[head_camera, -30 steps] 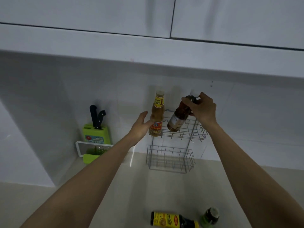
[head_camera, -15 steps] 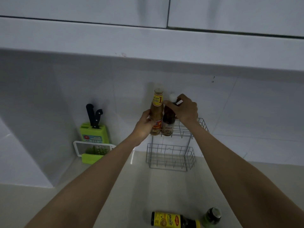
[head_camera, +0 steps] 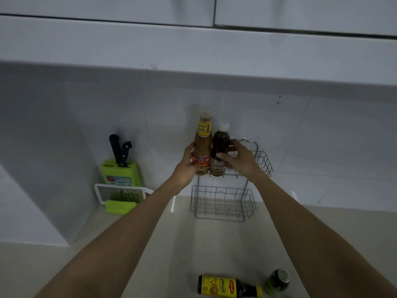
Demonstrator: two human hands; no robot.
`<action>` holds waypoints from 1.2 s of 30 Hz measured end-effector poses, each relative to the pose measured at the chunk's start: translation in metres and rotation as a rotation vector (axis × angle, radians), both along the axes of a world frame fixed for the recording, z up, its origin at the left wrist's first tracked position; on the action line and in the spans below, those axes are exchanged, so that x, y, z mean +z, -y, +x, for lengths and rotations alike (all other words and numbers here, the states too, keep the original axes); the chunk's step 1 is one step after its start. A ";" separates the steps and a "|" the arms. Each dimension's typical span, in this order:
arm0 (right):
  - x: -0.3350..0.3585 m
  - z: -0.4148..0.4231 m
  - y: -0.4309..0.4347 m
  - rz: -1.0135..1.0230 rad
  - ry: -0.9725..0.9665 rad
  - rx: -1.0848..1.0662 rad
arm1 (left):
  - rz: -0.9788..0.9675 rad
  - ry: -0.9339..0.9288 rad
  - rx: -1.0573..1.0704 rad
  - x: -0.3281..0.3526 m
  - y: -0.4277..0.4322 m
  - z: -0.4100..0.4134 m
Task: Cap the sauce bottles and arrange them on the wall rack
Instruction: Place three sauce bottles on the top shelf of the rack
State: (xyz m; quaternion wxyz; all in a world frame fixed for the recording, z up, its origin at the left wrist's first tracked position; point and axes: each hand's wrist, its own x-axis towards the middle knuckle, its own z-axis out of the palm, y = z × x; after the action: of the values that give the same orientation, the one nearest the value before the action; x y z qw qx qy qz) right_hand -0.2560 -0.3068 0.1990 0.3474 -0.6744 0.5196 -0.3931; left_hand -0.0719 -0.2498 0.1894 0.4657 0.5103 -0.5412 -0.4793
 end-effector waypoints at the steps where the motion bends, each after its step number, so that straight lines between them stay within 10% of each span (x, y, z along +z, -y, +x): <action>1: -0.001 0.000 0.001 -0.007 0.004 0.002 | -0.002 -0.005 -0.005 0.000 0.001 0.000; 14: -0.049 0.006 -0.070 -0.281 0.092 -0.279 | -0.097 0.160 0.305 -0.038 -0.035 0.003; 24: -0.195 -0.038 -0.178 0.436 -0.876 0.336 | 0.270 0.392 -0.161 -0.137 -0.130 0.032; 36: -0.221 -0.034 -0.214 0.265 -1.172 0.295 | 0.336 0.396 -0.176 -0.164 -0.161 0.043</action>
State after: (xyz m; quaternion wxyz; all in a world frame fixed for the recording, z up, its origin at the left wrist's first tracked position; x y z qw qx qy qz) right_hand -0.2895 -0.0927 -0.0220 0.1356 -0.7942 0.5696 0.1629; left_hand -0.0289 -0.0886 0.0257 0.2160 0.6153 -0.5769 -0.4919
